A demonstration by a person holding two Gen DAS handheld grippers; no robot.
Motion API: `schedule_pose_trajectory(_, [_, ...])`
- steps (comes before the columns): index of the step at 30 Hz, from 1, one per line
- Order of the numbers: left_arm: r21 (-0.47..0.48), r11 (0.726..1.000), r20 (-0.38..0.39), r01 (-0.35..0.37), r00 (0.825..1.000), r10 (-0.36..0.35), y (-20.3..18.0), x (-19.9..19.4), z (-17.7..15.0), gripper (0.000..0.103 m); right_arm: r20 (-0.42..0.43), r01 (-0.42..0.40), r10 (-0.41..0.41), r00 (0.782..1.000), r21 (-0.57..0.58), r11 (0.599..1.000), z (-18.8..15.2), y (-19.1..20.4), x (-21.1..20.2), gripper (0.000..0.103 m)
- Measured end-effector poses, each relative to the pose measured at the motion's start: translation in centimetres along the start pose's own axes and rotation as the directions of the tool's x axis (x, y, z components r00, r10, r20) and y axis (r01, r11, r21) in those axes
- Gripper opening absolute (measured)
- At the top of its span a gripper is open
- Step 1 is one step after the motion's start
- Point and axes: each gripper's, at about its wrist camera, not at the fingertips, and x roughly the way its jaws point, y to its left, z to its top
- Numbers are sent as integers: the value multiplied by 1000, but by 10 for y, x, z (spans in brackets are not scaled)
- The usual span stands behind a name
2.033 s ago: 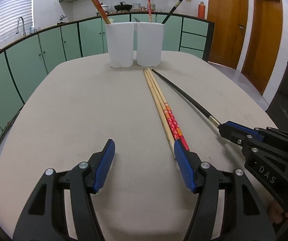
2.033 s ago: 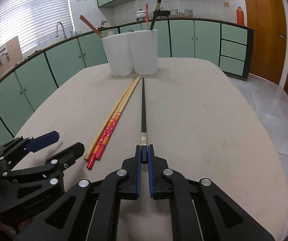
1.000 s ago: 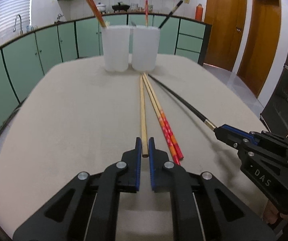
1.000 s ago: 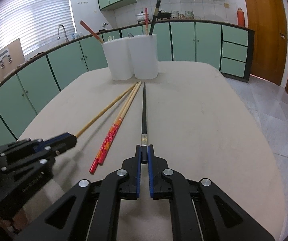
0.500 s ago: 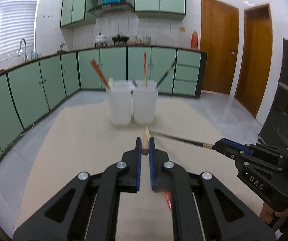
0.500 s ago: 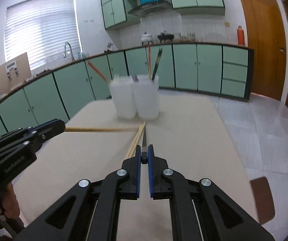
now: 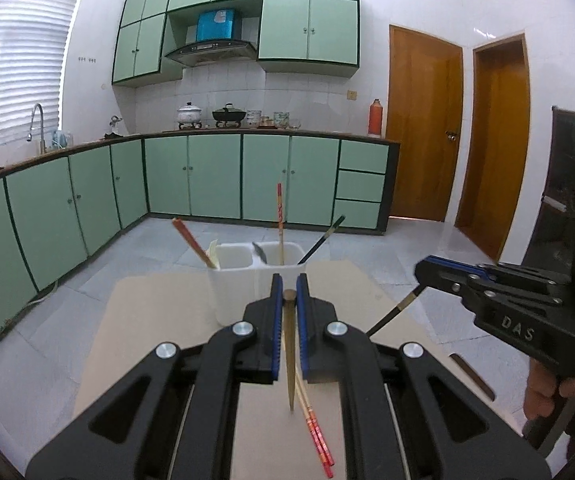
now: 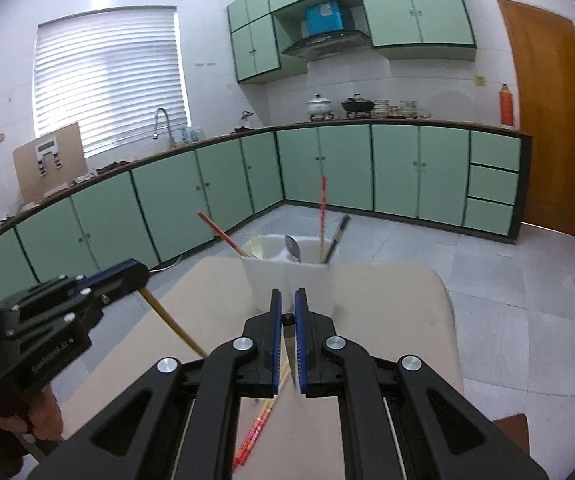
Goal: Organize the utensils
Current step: 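Lift both chopsticks into the white holder with both tools and release them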
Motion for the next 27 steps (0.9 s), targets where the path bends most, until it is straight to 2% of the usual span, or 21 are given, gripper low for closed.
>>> schedule_pose_trajectory(9, [12,1000,61,19,998,-20,5,-7,35,6,8,-78,79,997,-41,996,50,-1,3,6])
schedule_pose_trajectory(15, [31,1000,142,7,990,-11,10,-4,73,6,58,-126,128,990,-36,991,92,-4,5,6])
schedule_pose_trajectory(21, [53,998,229,-24,973,12,13,18,119,6,146,-111,117,982,-52,993,150,-9,25,6])
schedule_pose_trajectory(27, [60,996,244,-62,969,45,19,63,151,6,185,-66,72,980,-38,997,190,-24,67,6])
